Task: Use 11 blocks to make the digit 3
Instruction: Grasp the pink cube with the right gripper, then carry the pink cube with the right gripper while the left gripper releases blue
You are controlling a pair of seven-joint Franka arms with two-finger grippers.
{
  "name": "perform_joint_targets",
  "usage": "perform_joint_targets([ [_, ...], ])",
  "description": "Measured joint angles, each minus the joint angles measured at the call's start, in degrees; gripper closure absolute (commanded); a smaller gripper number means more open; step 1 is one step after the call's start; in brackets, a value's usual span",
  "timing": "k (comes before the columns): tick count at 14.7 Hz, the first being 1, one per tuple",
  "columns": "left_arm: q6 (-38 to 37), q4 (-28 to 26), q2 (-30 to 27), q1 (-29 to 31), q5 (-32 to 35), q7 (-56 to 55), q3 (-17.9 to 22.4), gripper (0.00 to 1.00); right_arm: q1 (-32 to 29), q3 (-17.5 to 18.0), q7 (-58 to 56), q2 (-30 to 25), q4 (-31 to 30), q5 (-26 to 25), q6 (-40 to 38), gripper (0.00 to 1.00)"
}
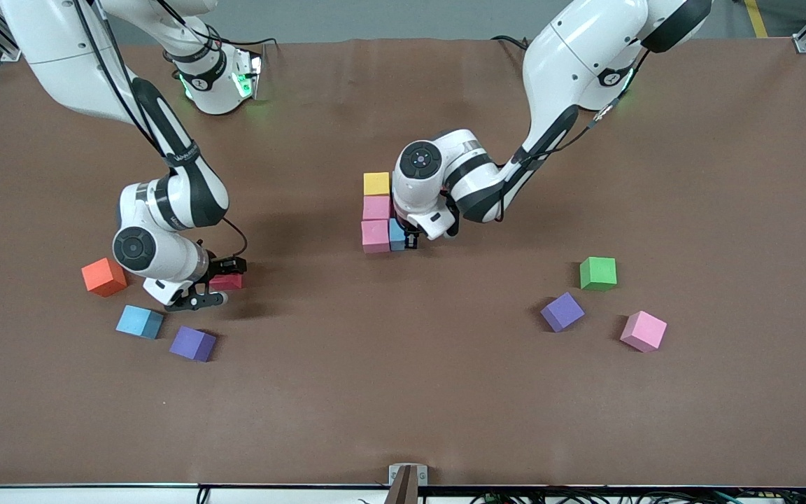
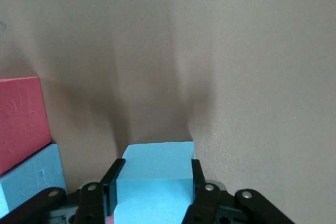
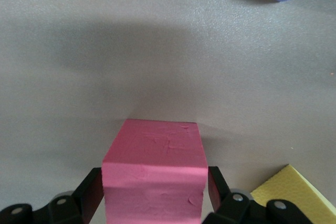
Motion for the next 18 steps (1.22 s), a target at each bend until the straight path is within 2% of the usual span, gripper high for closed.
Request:
perform_joint_targets([
  [1, 0.00, 0.01, 0.00, 0.00, 0.00, 0.00, 0.00, 0.69, 0.00, 0.00, 0.01, 0.21, 0.00, 0.00, 0.16, 0.30],
  [4, 0.00, 0.02, 0.02, 0.00, 0.00, 0.00, 0.00, 0.68, 0.00, -0.01, 0.01, 0.68, 0.02, 0.01, 0.48, 0.67],
  [5, 0.00, 0.03, 0.02, 0.00, 0.00, 0.00, 0.00, 0.66, 0.00, 0.01, 0.02, 0.67, 0.19, 0.03, 0.49, 0.74],
  [9, 0.00, 0.07, 0.04, -0.01, 0.00, 0.00, 0.00, 0.58, 0.00, 0.02, 0.03, 0.68, 3.33, 0.03, -1.53, 0.75],
  [11, 0.00, 0.35, 0.22, -0.01, 0.00, 0.00, 0.00, 0.37, 0.01, 0.07, 0.03, 0.66, 6.83, 0.04, -4.69, 0.75],
  [13, 0.02, 1.29, 0.89, -0.02, 0.00, 0.01, 0.00, 0.00, 0.20, 0.31, 0.03, 0.62, 10.47, 0.07, -7.35, 0.75],
  [18, 0.31, 2.53, 2.14, -0.08, 0.00, 0.92, 0.00, 0.00, 3.06, 0.77, 2.06, 0.61, 15.36, 0.28, -8.43, 0.75],
])
